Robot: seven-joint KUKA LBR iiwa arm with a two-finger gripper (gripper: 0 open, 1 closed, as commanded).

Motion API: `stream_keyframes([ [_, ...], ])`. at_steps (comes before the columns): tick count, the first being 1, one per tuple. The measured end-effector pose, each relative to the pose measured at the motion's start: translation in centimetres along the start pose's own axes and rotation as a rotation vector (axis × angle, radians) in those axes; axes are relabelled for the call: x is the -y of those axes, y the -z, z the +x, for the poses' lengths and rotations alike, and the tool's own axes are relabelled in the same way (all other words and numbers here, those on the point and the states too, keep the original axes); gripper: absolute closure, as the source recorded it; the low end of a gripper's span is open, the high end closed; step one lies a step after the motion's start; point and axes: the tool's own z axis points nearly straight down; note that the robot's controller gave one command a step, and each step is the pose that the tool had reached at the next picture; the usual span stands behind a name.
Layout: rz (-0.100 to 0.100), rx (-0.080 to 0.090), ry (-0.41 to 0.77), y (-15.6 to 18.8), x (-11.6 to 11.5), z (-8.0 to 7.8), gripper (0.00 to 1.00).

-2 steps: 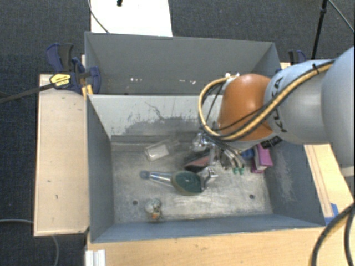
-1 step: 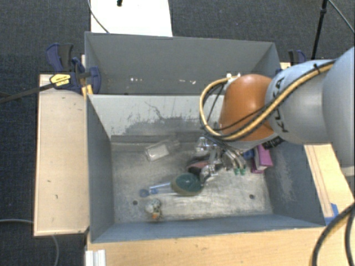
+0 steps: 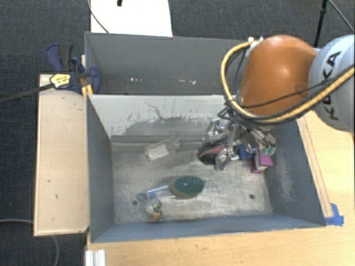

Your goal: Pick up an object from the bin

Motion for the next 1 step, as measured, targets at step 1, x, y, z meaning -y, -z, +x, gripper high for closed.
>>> stream_keyframes([
  [1,-0.004,-0.011,-0.043,-3.64,-5.22,-2.29,1.0],
])
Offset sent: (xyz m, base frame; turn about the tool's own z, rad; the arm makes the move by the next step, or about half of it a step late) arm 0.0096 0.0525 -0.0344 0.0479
